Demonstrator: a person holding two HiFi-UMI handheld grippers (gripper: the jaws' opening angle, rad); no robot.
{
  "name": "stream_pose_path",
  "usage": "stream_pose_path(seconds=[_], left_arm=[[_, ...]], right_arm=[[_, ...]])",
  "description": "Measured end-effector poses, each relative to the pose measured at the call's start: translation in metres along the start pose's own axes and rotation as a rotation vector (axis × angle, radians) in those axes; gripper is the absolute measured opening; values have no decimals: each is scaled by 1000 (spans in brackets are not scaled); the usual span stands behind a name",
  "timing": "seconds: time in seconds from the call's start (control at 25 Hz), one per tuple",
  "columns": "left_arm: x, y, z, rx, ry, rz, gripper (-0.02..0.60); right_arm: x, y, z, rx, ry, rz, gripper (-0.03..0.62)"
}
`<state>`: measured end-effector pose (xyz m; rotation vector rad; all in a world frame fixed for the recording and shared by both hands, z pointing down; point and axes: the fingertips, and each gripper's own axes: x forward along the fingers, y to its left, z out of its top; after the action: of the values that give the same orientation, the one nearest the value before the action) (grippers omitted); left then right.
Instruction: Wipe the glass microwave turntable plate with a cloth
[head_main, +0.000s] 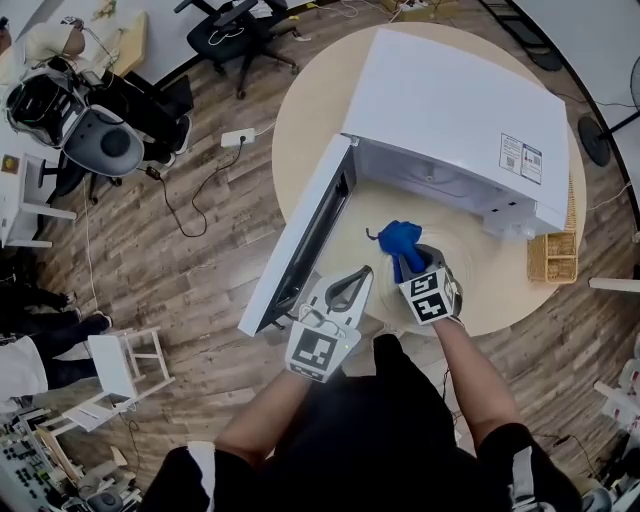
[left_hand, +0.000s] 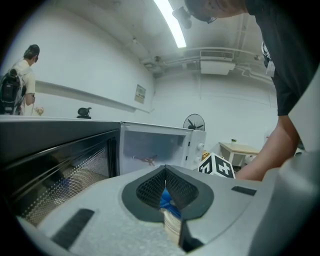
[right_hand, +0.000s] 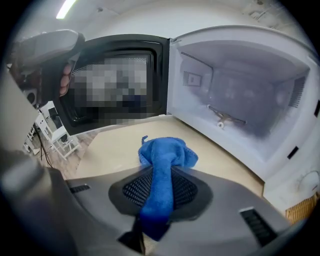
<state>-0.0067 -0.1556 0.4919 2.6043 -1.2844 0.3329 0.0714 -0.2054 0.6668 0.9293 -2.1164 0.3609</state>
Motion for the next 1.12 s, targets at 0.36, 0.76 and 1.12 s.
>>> stream_pose_path(seconds=[0.36,0.76,1.12], left_arm=[[11,-6,-1,25,22,-24,5],[13,-17,-5,42,40,-55,6],[14,-25,-8,41,41,-65,6]], right_arm=[[-11,-30,-13,28,9,-64,84],[-32,-73,-42,99,38,-174,84],[-51,-99,-64,127,73,-273,84]])
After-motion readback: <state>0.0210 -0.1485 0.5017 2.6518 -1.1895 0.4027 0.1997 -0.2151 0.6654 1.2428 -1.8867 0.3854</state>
